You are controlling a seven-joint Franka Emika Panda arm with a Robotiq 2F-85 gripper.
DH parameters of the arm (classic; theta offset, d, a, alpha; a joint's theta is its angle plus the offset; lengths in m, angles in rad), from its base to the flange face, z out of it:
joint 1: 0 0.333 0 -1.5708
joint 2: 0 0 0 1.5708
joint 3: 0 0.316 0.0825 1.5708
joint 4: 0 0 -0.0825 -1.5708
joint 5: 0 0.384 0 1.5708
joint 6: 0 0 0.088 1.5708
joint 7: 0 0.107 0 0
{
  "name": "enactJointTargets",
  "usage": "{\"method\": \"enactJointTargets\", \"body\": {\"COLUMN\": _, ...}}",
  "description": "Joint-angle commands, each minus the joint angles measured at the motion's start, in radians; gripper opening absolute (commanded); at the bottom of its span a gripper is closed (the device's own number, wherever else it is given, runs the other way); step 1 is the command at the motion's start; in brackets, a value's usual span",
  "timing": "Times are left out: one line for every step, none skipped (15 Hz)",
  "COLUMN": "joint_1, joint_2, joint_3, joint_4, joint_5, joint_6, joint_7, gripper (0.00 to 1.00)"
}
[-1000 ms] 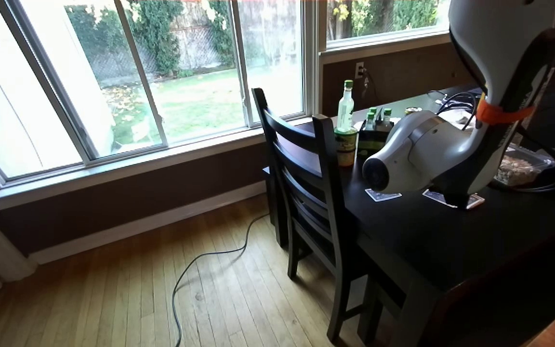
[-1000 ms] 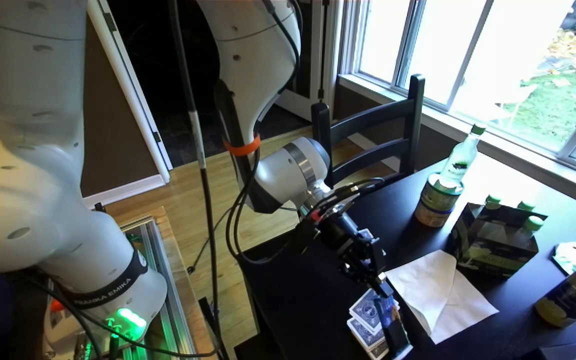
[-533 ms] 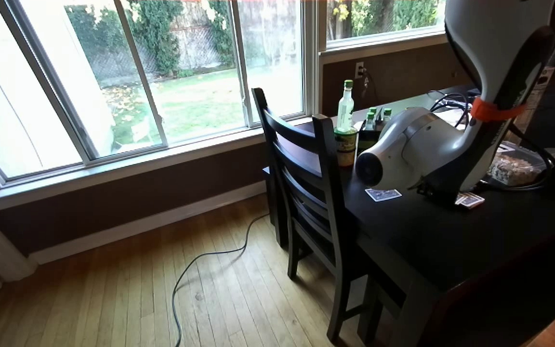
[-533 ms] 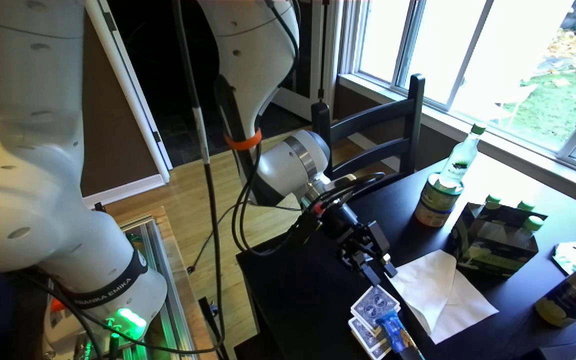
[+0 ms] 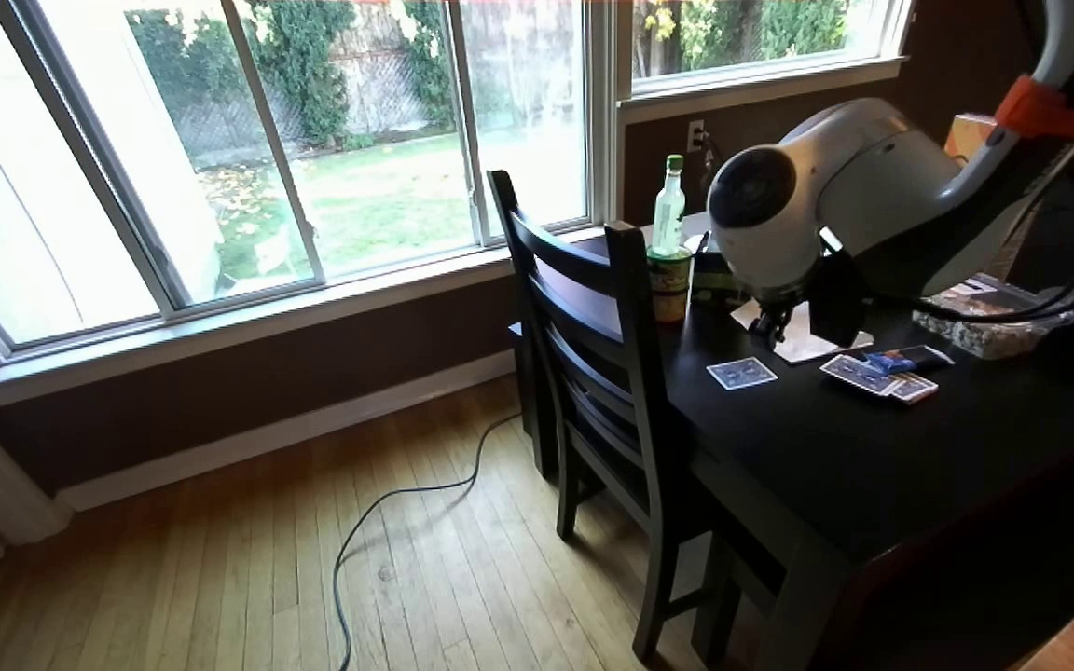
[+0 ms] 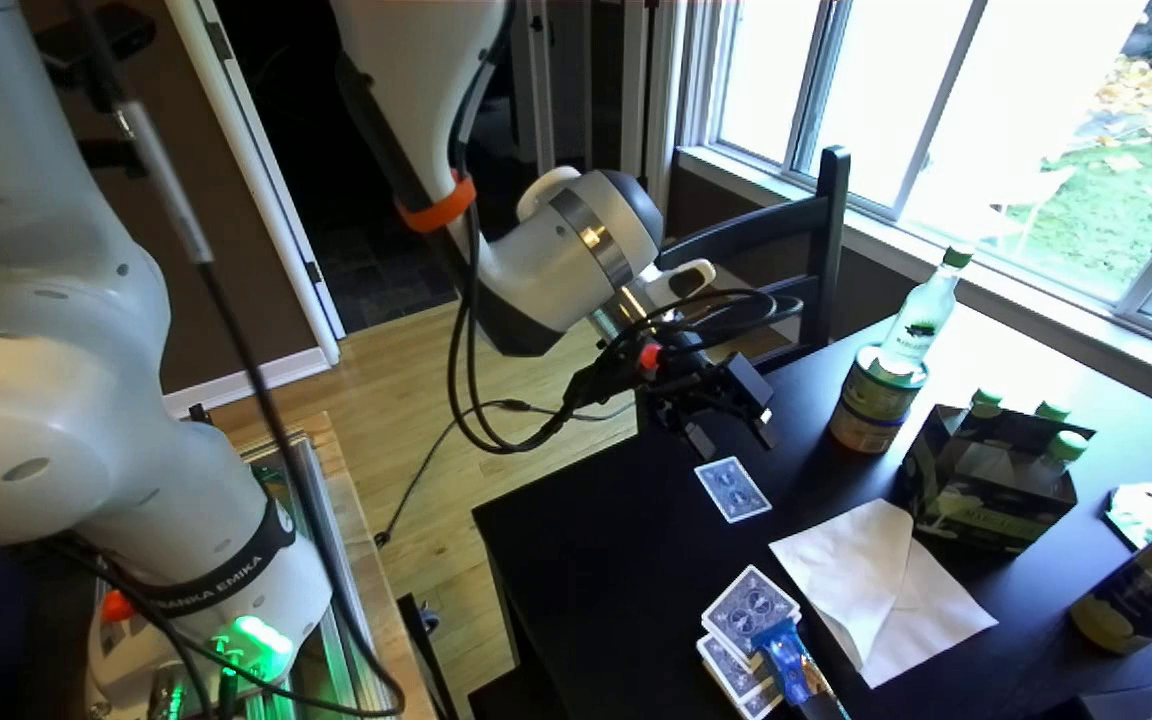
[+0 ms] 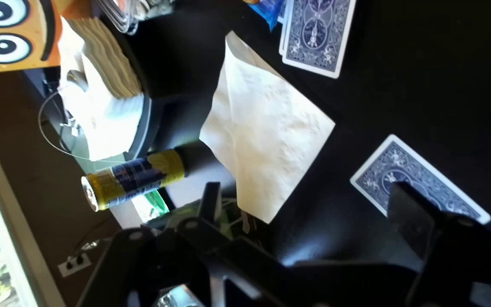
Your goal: Pick up the granola bar and place it on the deck of cards
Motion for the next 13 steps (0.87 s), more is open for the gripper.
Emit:
{"method": "enactJointTargets", "body": {"joint_1": -0.057, "joint_2": -0.186, "joint_3": -0.072, "joint_4": -0.095, "joint_5": 0.115, "joint_6": 0.259, "joint_7": -0.188, "gripper": 1.0}}
{"method": "enactJointTargets", "body": {"joint_1": -0.072, "joint_2": -0.223, "joint_3": -0.104, "joint_4": -0.112, "joint_5": 0.162, "joint_6": 0.337, "joint_7": -0.262, "gripper": 1.0}}
{"method": "enactJointTargets", "body": {"joint_1": -0.083, "joint_2": -0.245, "joint_3": -0.134, "joint_4": -0.128, "joint_5": 0.232, "joint_6": 0.404, "joint_7": -0.342, "gripper": 1.0}}
{"method": "enactJointTargets", "body": {"joint_1": -0.093, "joint_2": -0.257, "joint_3": -0.164, "joint_4": -0.147, "joint_5": 0.293, "joint_6": 0.468, "joint_7": -0.409, "gripper": 1.0}}
{"method": "enactJointTargets", "body": {"joint_1": -0.1, "joint_2": -0.259, "joint_3": -0.194, "joint_4": -0.168, "joint_5": 0.367, "joint_6": 0.529, "joint_7": -0.488, "gripper": 1.0}}
{"method": "enactJointTargets", "body": {"joint_1": -0.104, "joint_2": -0.255, "joint_3": -0.216, "joint_4": -0.191, "joint_5": 0.437, "joint_6": 0.581, "joint_7": -0.56, "gripper": 1.0}}
{"method": "enactJointTargets", "body": {"joint_1": -0.106, "joint_2": -0.257, "joint_3": -0.235, "joint_4": -0.215, "joint_5": 0.514, "joint_6": 0.641, "joint_7": -0.636, "gripper": 1.0}}
{"method": "enactJointTargets", "body": {"joint_1": -0.106, "joint_2": -0.252, "joint_3": -0.253, "joint_4": -0.236, "joint_5": 0.588, "joint_6": 0.706, "joint_7": -0.702, "gripper": 1.0}}
{"method": "enactJointTargets", "body": {"joint_1": -0.101, "joint_2": -0.23, "joint_3": -0.23, "joint_4": -0.177, "joint_5": 0.466, "joint_6": 0.617, "joint_7": -0.581, "gripper": 1.0}}
{"method": "enactJointTargets", "body": {"joint_1": -0.103, "joint_2": -0.23, "joint_3": -0.244, "joint_4": -0.197, "joint_5": 0.516, "joint_6": 0.661, "joint_7": -0.634, "gripper": 1.0}}
{"method": "enactJointTargets", "body": {"joint_1": -0.104, "joint_2": -0.23, "joint_3": -0.25, "joint_4": -0.208, "joint_5": 0.539, "joint_6": 0.681, "joint_7": -0.657, "gripper": 1.0}}
{"method": "enactJointTargets", "body": {"joint_1": -0.104, "joint_2": -0.23, "joint_3": -0.252, "joint_4": -0.213, "joint_5": 0.545, "joint_6": 0.686, "joint_7": -0.662, "gripper": 1.0}}
{"method": "enactJointTargets", "body": {"joint_1": -0.104, "joint_2": -0.23, "joint_3": -0.252, "joint_4": -0.213, "joint_5": 0.546, "joint_6": 0.688, "joint_7": -0.662, "gripper": 1.0}}
